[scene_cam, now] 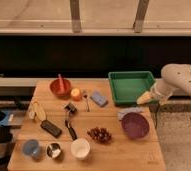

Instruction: Place apple in plastic cup

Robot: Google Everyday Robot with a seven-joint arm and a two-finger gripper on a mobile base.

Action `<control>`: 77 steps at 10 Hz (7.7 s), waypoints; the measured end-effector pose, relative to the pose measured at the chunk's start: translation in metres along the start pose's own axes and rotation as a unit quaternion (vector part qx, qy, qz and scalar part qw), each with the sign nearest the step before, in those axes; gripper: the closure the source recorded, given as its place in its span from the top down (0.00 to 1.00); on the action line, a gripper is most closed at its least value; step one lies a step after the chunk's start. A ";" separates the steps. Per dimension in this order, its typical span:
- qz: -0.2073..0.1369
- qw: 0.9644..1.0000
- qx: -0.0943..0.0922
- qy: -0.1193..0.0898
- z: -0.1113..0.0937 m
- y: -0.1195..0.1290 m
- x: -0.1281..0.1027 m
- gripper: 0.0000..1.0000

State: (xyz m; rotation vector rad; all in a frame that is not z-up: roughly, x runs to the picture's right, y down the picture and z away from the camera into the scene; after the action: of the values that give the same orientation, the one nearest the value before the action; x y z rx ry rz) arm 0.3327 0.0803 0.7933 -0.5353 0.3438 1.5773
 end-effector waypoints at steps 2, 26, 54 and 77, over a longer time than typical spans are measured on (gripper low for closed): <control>0.000 1.000 0.000 0.000 0.000 0.000 0.000 0.80; -0.393 0.919 0.002 -0.008 0.026 0.320 -0.087 0.80; -0.469 0.877 -0.100 -0.016 0.163 0.422 -0.126 0.39; -0.672 0.732 -0.113 -0.007 0.011 0.525 -0.007 0.00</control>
State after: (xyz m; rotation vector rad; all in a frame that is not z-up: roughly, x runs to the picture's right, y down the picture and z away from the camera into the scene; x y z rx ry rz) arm -0.1894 0.0365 0.7537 -0.7067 -0.2695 0.1752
